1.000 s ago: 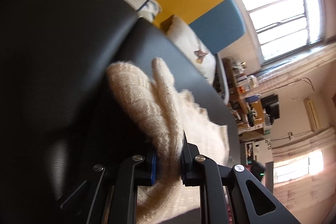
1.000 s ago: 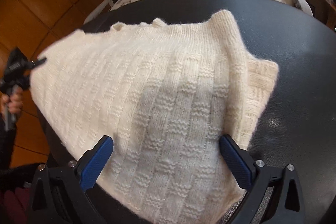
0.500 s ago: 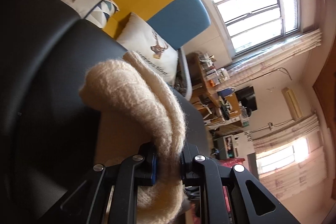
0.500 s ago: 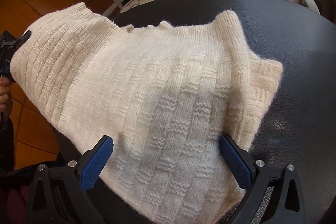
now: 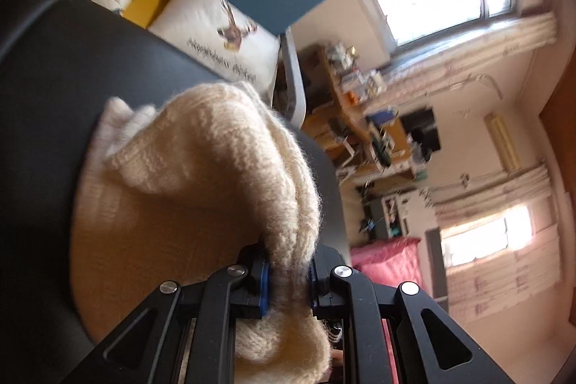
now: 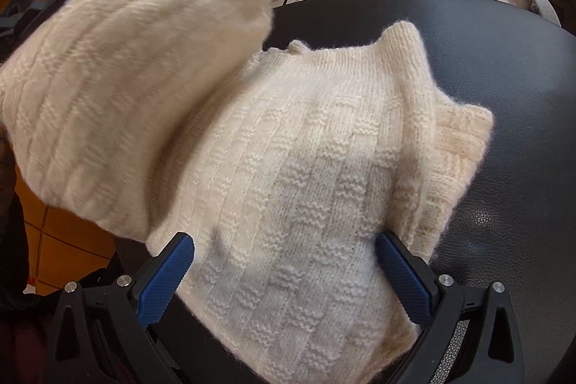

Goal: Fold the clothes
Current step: 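Grasp the sweater side edge with the left gripper and lift it, then fold the lifted side over the sweater body and open the left gripper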

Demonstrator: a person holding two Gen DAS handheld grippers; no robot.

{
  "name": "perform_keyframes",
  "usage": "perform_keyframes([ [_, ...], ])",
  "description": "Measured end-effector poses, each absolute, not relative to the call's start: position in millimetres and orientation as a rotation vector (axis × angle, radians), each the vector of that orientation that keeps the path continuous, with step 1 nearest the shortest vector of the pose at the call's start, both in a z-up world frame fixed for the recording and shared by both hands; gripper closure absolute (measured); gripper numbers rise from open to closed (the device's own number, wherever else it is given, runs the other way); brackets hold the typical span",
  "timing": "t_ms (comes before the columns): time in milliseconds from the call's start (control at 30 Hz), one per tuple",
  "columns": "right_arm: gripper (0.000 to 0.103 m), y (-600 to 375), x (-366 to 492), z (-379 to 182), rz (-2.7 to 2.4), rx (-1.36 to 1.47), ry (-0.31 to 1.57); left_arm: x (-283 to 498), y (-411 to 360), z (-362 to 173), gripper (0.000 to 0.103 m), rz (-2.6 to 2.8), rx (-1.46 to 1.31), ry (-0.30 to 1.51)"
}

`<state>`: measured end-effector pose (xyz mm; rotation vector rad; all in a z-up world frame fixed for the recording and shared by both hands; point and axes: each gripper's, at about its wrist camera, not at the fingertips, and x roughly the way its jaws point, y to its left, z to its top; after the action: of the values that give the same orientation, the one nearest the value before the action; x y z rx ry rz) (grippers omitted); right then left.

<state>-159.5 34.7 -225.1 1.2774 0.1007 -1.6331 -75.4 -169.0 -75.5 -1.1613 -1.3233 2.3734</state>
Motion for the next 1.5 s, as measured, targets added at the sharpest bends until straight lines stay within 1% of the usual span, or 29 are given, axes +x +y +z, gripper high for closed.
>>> perform_keyframes([
  [200, 0.0, 41, -157, -224, -1.626, 1.258, 0.092, -107, -132, -107, 0.087, 2.347, -1.35, -1.31],
  [433, 0.0, 52, -152, -216, -1.634, 1.248, 0.106, -128, -90, -125, 0.087, 2.333, -1.524, -1.188],
  [633, 0.0, 80, -140, -206, -1.608, 1.225, 0.106, -128, -85, -127, 0.086, 2.324, -1.525, -1.184],
  [700, 0.0, 85, -139, -214, -1.596, 1.256, 0.116, -125, -91, -129, 0.087, 2.3, -1.515, -1.23],
  [800, 0.0, 86, -138, -223, -1.608, 1.26, 0.109, -122, -92, -126, 0.087, 2.299, -1.489, -1.252],
  [933, 0.0, 83, -136, -225, -1.609, 1.258, 0.093, -130, -76, -125, 0.086, 2.305, -1.545, -1.186],
  [1033, 0.0, 67, -126, -228, -1.611, 1.233, 0.139, -142, -64, -136, 0.086, 2.268, -1.625, -1.172],
  [1067, 0.0, 67, -125, -228, -1.609, 1.232, 0.14, -145, -59, -142, 0.085, 2.243, -1.655, -1.175],
  [1133, 0.0, 70, -126, -227, -1.603, 1.233, 0.131, -148, -57, -150, 0.079, 2.187, -1.689, -1.214],
  [1200, 0.0, 76, -128, -226, -1.6, 1.241, 0.106, -149, -54, -152, 0.069, 2.152, -1.693, -1.227],
  [1333, 0.0, 92, -128, -222, -1.633, 1.241, 0.082, -146, -54, -137, 0.064, 2.111, -1.649, -1.215],
  [1433, 0.0, 107, -124, -221, -1.666, 1.254, 0.059, -132, -63, -123, 0.062, 2.17, -1.608, -1.138],
  [1500, 0.0, 120, -119, -220, -1.7, 1.261, 0.034, -116, -77, -119, 0.058, 2.246, -1.591, -1.081],
])
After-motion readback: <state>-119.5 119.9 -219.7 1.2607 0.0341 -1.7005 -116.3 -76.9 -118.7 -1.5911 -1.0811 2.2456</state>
